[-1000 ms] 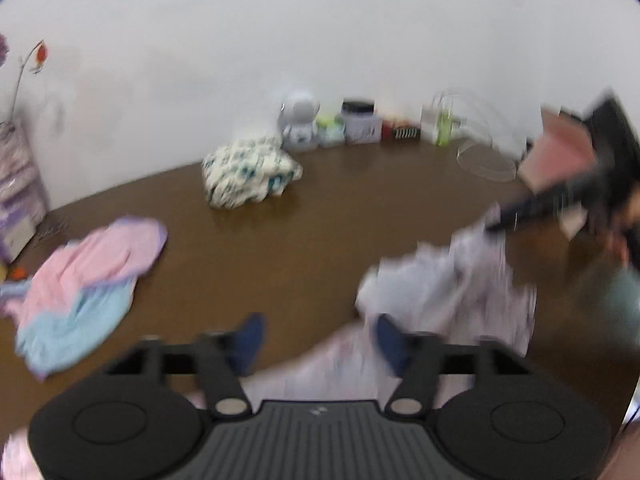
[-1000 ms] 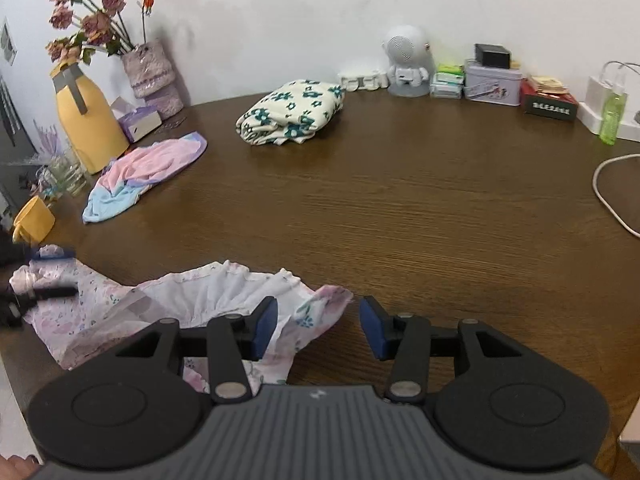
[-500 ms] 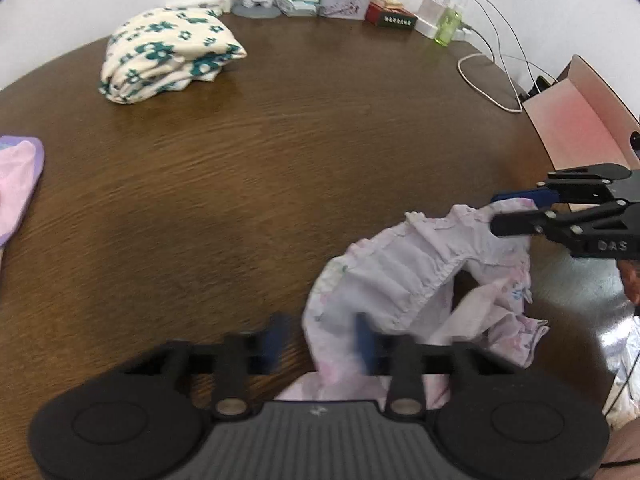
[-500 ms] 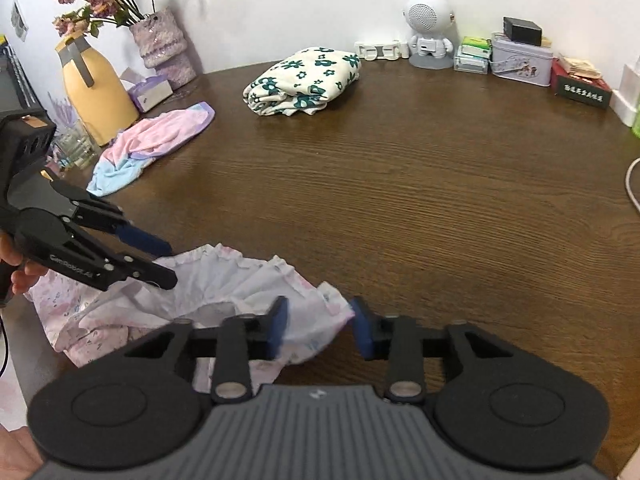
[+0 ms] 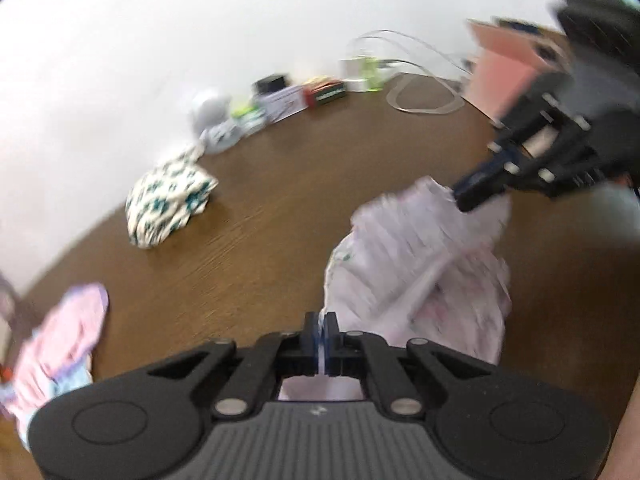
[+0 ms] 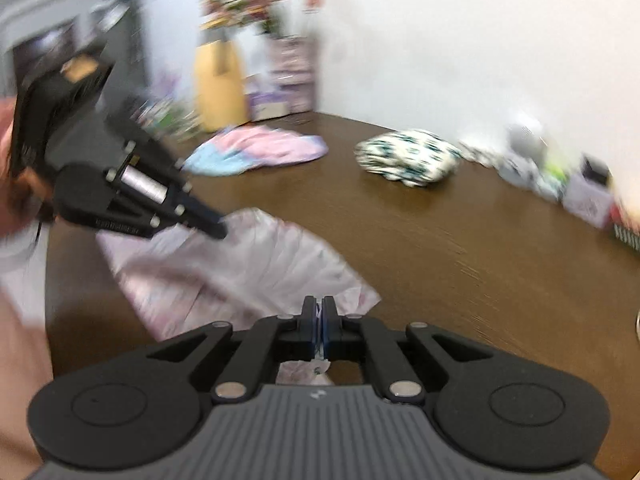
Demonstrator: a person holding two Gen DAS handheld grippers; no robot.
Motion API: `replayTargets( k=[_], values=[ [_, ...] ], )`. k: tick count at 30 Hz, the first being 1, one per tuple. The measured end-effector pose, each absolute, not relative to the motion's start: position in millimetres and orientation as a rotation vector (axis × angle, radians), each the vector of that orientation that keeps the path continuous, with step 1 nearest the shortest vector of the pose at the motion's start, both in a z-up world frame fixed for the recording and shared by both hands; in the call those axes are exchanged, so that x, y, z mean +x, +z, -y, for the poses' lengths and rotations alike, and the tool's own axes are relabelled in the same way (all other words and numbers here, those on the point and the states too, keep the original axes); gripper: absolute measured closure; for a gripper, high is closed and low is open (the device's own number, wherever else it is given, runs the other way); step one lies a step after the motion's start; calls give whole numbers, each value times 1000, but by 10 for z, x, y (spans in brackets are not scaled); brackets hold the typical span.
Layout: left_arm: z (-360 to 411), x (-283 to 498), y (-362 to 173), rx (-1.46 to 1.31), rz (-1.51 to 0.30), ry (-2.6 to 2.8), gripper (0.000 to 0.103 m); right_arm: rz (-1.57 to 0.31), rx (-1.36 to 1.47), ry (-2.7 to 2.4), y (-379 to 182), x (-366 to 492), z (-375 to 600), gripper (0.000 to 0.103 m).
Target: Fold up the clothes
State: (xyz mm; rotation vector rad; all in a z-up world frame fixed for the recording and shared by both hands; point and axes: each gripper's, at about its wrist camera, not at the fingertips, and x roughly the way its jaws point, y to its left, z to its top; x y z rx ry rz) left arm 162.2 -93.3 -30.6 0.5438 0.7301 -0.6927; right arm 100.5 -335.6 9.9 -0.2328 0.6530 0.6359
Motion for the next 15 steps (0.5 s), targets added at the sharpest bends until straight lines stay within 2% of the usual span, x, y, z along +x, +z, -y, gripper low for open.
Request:
replayTargets(
  k=[4,6,7,8,10,12,14,15],
  values=[
    [931,1238,-336,637,-607,-686,102,-700,-309,611,-88,874,3265,99],
    [930,1046,-351,682,-545,-682,102,-689,-268,609,-33,811,3313,95],
    [928,1000,-378,699,-529,-679,102,-667,-248,602,26,781,3343,90],
    [923,985,-414,708,-526,-676,102,-639,-231,592,97,753,3374,76],
    [903,982,-482,709,-526,-670,102,-581,-211,561,250,713,3423,58],
    [890,978,-532,708,-519,-665,102,-554,-239,526,371,754,3411,51],
    [879,970,-576,708,-510,-661,102,-580,-266,523,409,868,3355,33],
    [878,965,-589,707,-505,-662,102,-616,-258,540,390,954,3331,28]
  ],
)
